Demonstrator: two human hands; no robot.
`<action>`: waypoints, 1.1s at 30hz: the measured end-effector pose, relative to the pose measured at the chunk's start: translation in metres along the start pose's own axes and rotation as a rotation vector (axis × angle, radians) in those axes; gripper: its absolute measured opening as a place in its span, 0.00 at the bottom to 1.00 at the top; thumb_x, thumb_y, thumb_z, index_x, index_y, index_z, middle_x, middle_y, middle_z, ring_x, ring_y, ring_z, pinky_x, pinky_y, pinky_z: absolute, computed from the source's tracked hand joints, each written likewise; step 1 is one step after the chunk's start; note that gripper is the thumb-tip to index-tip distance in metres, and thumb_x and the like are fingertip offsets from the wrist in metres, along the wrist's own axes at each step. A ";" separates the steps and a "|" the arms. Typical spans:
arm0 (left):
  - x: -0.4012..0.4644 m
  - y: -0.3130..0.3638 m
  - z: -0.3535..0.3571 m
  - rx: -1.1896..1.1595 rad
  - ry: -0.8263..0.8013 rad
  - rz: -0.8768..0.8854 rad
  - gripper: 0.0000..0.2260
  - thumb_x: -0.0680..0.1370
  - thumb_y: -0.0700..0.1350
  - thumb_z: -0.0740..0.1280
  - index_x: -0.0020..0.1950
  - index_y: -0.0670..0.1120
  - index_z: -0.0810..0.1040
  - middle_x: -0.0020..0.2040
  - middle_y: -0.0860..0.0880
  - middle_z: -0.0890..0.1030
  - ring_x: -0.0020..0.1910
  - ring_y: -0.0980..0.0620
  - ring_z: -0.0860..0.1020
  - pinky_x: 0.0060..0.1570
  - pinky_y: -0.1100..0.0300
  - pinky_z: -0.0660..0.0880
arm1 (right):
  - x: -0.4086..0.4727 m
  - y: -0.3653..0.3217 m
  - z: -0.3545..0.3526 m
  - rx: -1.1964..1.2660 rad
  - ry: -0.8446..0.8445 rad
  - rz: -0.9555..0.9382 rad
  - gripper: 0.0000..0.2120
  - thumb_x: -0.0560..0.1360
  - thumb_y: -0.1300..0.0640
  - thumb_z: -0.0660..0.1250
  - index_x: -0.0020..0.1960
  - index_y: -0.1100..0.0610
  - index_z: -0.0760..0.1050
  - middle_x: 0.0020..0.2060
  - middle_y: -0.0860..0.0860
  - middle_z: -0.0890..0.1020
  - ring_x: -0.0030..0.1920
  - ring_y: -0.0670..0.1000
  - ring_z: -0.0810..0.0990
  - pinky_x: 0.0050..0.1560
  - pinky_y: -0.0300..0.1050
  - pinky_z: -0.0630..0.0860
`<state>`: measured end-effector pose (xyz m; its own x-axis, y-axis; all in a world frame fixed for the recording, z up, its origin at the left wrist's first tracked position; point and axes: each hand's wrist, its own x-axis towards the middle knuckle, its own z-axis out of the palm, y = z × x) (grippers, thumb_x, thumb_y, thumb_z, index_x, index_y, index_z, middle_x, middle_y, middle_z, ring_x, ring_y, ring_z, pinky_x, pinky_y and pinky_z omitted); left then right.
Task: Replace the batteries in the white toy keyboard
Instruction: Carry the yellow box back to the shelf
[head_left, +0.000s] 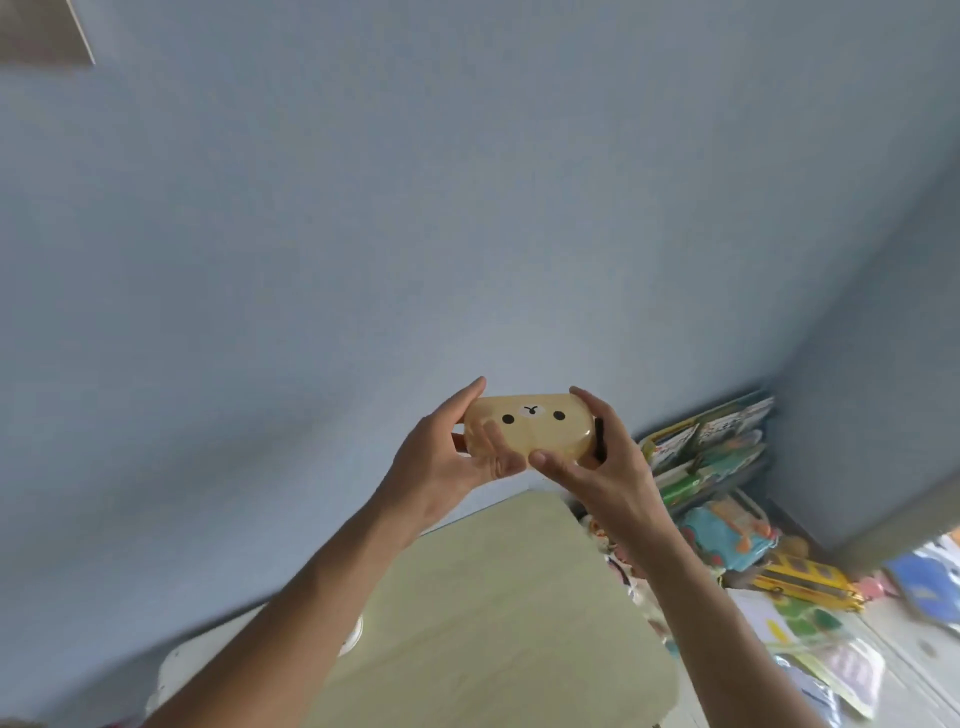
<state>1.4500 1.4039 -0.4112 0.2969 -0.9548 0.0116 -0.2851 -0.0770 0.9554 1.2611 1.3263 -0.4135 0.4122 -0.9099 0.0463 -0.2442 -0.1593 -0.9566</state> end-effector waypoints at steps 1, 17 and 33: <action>-0.001 0.037 0.001 -0.002 -0.017 0.012 0.45 0.65 0.60 0.81 0.78 0.62 0.64 0.65 0.61 0.77 0.59 0.59 0.79 0.61 0.58 0.75 | -0.005 -0.031 -0.021 -0.012 0.028 0.005 0.43 0.62 0.42 0.81 0.73 0.41 0.66 0.55 0.44 0.82 0.51 0.39 0.83 0.53 0.40 0.81; -0.079 0.507 0.172 -0.055 -0.582 0.274 0.49 0.59 0.62 0.82 0.75 0.54 0.65 0.69 0.49 0.76 0.63 0.48 0.80 0.63 0.46 0.78 | -0.221 -0.354 -0.385 -0.305 0.635 0.074 0.42 0.64 0.42 0.80 0.73 0.50 0.68 0.54 0.45 0.80 0.52 0.46 0.80 0.57 0.47 0.80; -0.138 0.664 0.595 -0.167 -0.954 0.336 0.39 0.62 0.52 0.84 0.69 0.47 0.73 0.61 0.45 0.82 0.57 0.46 0.84 0.56 0.51 0.82 | -0.393 -0.274 -0.779 -0.262 0.885 0.173 0.29 0.62 0.49 0.83 0.59 0.53 0.78 0.48 0.51 0.85 0.48 0.52 0.84 0.46 0.45 0.83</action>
<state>0.6778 1.3136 0.0461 -0.6444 -0.7558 0.1167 -0.0676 0.2083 0.9757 0.4826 1.4292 0.0549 -0.4390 -0.8725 0.2147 -0.4738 0.0218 -0.8804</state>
